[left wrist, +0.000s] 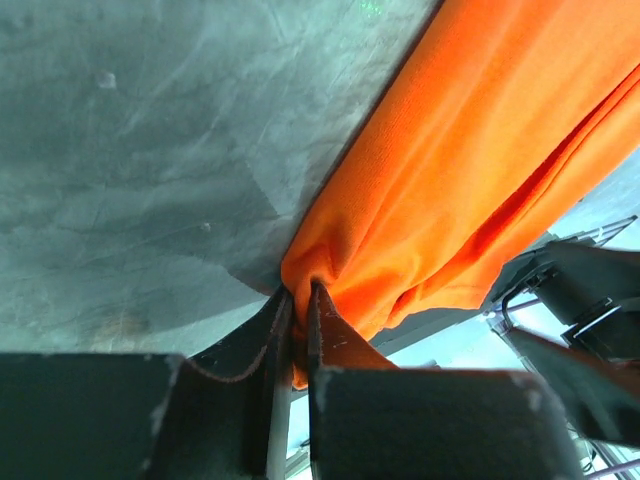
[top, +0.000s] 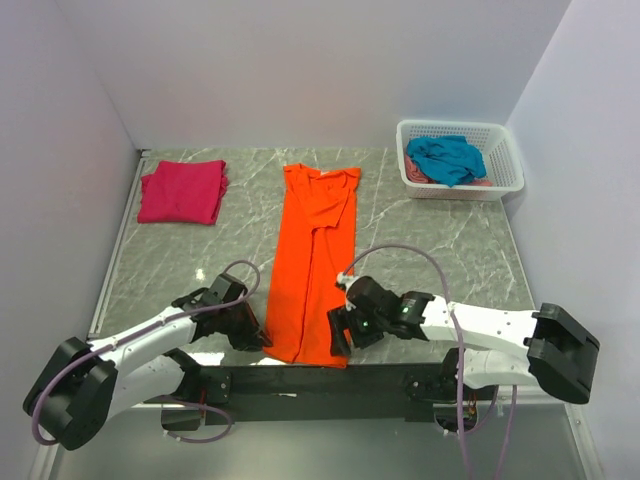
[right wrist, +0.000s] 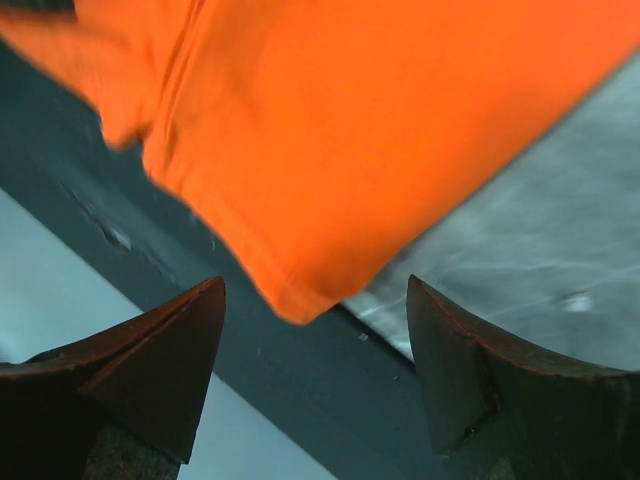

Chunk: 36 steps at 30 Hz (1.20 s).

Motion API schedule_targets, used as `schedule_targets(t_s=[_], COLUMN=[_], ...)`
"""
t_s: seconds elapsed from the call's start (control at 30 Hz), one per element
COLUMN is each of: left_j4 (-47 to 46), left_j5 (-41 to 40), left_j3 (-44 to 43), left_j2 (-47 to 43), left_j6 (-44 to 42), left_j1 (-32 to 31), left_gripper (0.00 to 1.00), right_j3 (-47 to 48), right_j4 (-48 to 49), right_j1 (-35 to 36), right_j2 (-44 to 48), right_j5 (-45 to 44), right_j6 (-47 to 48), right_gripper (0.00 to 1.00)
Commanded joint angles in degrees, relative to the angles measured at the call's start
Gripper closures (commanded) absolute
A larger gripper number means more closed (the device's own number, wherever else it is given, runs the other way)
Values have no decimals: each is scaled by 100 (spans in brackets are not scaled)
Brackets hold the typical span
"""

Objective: Fold and stack the t-shirts
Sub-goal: Fold the tshirt

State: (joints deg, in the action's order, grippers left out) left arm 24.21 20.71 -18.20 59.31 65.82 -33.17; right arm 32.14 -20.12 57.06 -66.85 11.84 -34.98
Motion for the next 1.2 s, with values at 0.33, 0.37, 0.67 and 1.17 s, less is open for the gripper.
schedule_targets(t_s=[0.33,0.37,0.67,1.17], left_j4=[366,357,462,287], left_j5=[-191,-190,-242,-489], left_j3=[378,378,194,-1370], left_j2=[89,133,-59,950], left_j6=[36,45,-25,-658], left_j1=[-14,-14,-14,-5], left_gripper=[99,99,99,99], right_j3=[372,398,521,1664], right_j4=[-159,-142,-300,-853], right_j1=[1105,1149,1202,703], right_j2=[-767,-794,-865,-742], right_j5=[-612,-638,-867,-2264], right_j6=[-167,-176,-263,-9], right_gripper=[27,28,78,96])
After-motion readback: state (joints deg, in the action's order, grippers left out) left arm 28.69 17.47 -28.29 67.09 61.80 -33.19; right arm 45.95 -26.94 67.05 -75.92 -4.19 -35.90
